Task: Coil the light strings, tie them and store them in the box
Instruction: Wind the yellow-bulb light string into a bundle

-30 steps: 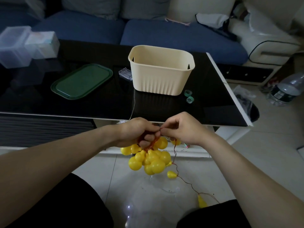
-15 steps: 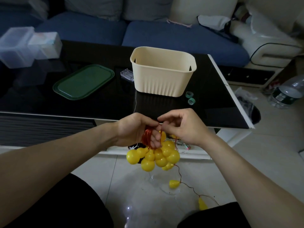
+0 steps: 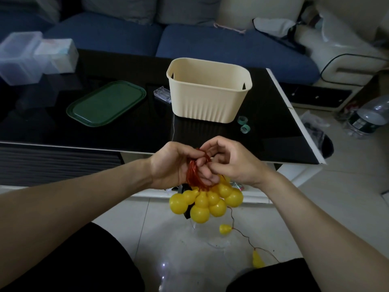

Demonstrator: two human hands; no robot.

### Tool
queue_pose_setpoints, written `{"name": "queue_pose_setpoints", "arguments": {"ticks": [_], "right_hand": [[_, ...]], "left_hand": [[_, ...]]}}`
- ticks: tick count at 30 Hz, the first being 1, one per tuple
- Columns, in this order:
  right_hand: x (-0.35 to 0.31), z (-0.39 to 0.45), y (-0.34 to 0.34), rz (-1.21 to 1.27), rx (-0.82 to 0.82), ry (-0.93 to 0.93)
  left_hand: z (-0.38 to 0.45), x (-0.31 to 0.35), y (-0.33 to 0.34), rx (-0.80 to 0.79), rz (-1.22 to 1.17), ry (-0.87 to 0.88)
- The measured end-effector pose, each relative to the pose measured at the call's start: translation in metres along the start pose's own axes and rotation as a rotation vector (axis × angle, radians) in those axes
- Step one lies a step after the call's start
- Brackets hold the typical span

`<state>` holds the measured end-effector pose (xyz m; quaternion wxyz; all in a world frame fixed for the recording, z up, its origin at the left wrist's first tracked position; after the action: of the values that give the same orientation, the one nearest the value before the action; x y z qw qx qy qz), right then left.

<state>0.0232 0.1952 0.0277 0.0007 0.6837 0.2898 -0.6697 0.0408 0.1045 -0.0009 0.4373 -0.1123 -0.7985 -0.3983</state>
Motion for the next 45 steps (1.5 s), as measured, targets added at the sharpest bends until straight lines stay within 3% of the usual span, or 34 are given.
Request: {"name": "queue_pose_setpoints", "arguments": {"ticks": [5,11,20,31,36,45], "right_hand": [[0.009,0.001,-0.001,0.084,-0.041,0.033],[0.009,0.002,-0.008,0.015,0.083,-0.013],[0.006,0.005,-0.006,0.078,0.119,-0.033],[0.025,0.010,-0.006,-0.143,0.108,0.037],[0.018,0.009,-0.017,-0.323,0.150,0.070],[0.046,-0.011,-0.015,-0.016,-0.119,0.450]], "left_hand": [[0.001,0.001,-0.002,0.046,-0.036,-0.002],[0.002,0.001,-0.002,0.057,-0.073,0.001],[0.004,0.008,-0.004,0.124,-0.352,0.105],[0.000,-0.002,-0.021,0.236,0.082,-0.058],[-0.003,-0.004,-0.037,0.396,0.250,-0.115],[-0.009,-0.001,-0.052,0.496,0.356,-0.121]]}}
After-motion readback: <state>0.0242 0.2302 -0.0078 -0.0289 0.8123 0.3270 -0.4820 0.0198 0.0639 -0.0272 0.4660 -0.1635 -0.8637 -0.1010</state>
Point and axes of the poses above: each hand's wrist, its own z-axis towards the middle knuckle, its own y-axis out of the palm, x = y × z, the point moved 9 cm from there along z, towards the middle knuckle, and after that the axes turned 3 degrees about y, right-handed, at the moved point
